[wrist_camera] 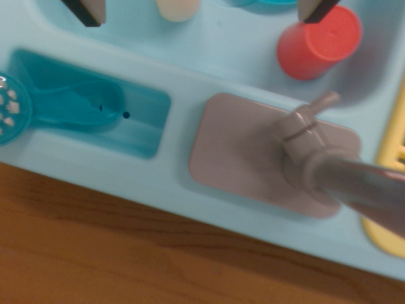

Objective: Pick detergent from the sink

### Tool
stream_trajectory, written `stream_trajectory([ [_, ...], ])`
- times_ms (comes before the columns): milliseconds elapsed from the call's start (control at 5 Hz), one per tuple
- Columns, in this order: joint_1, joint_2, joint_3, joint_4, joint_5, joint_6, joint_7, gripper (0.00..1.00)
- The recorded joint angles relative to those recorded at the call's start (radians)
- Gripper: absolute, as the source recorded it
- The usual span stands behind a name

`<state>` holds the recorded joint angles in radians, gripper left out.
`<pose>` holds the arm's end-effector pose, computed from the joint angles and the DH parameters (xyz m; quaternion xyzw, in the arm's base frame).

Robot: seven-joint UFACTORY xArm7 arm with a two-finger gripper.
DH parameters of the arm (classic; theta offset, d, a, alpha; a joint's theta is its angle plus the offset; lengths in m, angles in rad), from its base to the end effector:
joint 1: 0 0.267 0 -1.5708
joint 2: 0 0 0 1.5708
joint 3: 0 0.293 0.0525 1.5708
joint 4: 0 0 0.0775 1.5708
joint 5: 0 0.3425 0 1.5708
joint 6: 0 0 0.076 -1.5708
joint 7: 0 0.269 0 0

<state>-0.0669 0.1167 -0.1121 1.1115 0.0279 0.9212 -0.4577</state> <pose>0.5039 -0.0873 0.1680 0.9906 0.1315 0.0369 0.0070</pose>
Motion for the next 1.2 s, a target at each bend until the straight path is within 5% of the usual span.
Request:
stream_trajectory([
  [200,-0.0034,0.008,-0.004,-0.029,0.0027,-0.041,-0.027,0.0],
  [400,-0.0034,0.008,-0.004,-0.029,0.0027,-0.041,-0.027,0.0],
  [600,-0.0069,0.017,-0.009,-0.058,0.0054,-0.083,-0.054,0.0],
  [800,-0.0069,0.017,-0.009,-0.058,0.0054,-0.083,-0.054,0.0],
  [1000,-0.0102,0.025,-0.013,-0.086,0.008,-0.123,-0.079,0.0],
  [1200,-0.0102,0.025,-0.013,-0.086,0.008,-0.123,-0.079,0.0],
])
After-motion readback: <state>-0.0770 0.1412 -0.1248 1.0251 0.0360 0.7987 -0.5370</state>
